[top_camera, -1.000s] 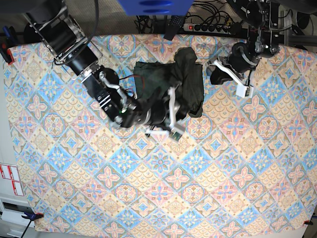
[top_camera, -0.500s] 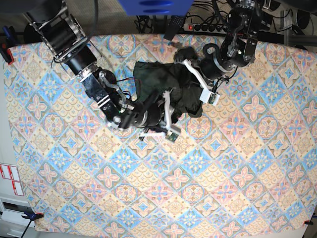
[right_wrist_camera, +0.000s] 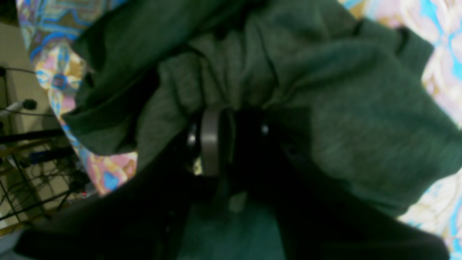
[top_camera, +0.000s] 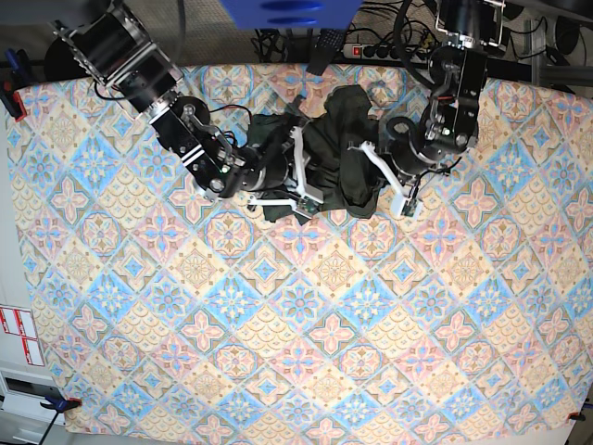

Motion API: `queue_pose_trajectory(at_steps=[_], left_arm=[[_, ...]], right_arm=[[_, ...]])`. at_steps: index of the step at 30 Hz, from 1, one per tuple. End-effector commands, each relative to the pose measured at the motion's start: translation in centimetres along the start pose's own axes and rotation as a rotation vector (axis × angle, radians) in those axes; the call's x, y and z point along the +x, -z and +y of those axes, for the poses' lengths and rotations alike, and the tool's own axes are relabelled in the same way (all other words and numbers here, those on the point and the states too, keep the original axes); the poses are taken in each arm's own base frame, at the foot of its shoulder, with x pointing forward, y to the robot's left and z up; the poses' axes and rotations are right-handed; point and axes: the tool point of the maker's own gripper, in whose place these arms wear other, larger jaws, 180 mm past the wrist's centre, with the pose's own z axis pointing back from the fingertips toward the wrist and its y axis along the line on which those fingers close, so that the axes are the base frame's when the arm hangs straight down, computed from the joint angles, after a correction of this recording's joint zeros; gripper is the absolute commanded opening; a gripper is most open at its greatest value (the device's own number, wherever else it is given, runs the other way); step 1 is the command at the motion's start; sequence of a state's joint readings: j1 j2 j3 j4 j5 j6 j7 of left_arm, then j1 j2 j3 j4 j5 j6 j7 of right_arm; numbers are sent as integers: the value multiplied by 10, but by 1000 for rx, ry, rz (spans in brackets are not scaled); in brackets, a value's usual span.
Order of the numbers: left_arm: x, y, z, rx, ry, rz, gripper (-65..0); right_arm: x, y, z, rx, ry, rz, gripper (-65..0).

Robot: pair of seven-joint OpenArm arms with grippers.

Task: Fold the T-shirt properly
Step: 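Grasp the bundle's sides with both grippers and fold it over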

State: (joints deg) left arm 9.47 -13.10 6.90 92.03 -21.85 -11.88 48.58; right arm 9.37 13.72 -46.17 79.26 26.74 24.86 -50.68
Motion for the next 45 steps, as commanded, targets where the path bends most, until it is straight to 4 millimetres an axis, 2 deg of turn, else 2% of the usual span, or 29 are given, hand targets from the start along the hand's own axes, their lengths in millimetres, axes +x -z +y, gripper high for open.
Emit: queue_pose_trajectory(at_steps=[1,6,10,12,14,18,20,23,25,28,31,36,41,43,45], left_arm=[[22,-1,2,-2,6,-70,-650],[38,-1,17,47,51,-158,-650],[42,-2,24,104,121,-175,-650],[49,-6,16,95,128,-198,-650],[46,-15,4,76,135,-213,-650],[48,-43,-36,8,178,-274,-650],[46,-53,-55,-32,196,-289,-650],[33,-50,-71,-73,206,-261,-650],[16,-37,-72,-85,199,-209,-650],[10,-15,-67,-84,204,-158,-650],[12,0,-57,-68,208,-135,-650],[38,4,-43,-35,227,-173,-650],[59,-2,-8,48,184,-215,-650],[53,6,0,58,175,-186,-650],[42,12,16,83,177,-140,-650]], right_arm=[[-2,-5,-5,-11,-11,7,-536],[-27,-11,-14,-29,7,45,-536],[-33,-16,-19,-42,6,56,-536],[-24,-18,-17,-42,-11,35,-536],[-14,-21,-14,-41,-31,9,-536],[7,-30,-8,-43,-72,-45,-536],[13,-35,-14,-59,-68,-68,-536],[16,-44,-29,-96,-36,-85,-536],[16,-47,-35,-110,-25,-90,-536],[14,-45,-35,-109,-21,-83,-536],[11,-44,-34,-105,-17,-75,-536],[-9,-35,-40,-103,26,-23,-536],[-21,-31,-42,-100,50,6,-536],[-24,-30,-43,-100,56,13,-536],[-24,-30,-43,-101,55,11,-536]])
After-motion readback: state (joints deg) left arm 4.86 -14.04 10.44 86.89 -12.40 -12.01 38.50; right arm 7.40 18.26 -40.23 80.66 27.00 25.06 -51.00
